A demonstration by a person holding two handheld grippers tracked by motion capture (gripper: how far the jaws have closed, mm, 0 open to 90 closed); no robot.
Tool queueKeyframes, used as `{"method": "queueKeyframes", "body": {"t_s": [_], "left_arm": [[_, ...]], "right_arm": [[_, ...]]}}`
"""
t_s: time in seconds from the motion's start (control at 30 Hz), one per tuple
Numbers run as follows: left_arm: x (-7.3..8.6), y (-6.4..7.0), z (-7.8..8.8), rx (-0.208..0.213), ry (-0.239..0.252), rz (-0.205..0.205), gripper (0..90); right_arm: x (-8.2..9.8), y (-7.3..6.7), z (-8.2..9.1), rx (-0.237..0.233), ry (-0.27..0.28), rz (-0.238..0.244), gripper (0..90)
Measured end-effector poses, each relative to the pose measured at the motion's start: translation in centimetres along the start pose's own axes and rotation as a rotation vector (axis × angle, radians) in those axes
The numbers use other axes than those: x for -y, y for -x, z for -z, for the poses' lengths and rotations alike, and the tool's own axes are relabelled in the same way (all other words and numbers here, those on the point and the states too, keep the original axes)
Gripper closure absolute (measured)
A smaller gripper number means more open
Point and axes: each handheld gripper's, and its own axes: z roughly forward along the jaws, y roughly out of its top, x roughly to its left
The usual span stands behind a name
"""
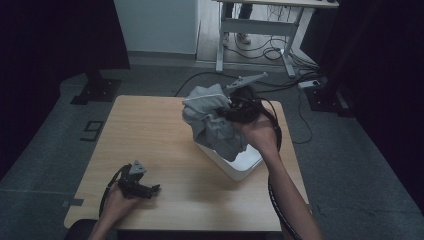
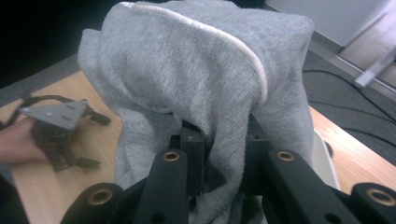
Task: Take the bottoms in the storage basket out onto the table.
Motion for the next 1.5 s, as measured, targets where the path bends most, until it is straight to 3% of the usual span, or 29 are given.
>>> {"method": "queueKeyframes", "body": {"t_s": [0.33, 0.67, 1.0, 1.5], "left_arm": [[0.1, -0.1, 0.1, -0.005, 0.0, 0.005, 0.0], [0.4, -0.6, 0.4, -0.017, 0.001, 0.019, 0.0], [0.6, -1.1, 0.6, -0.03, -0.002, 0.033, 0.0], [1.0, -1.8, 0.9, -0.046, 0.0, 0.05, 0.0]], "right_arm": [[-1.2, -3.3, -2.1, -0.085, 0.002, 0.049, 76.0], [-0.3, -5.5, -5.6, -0.159, -0.033, 0.068, 76.0], [2.2, -7.0, -8.8, -0.205, -0.069, 0.071, 75.8], [7.1, -8.7, -14.3, -0.197, -0.147, 0.114, 75.6]]}}
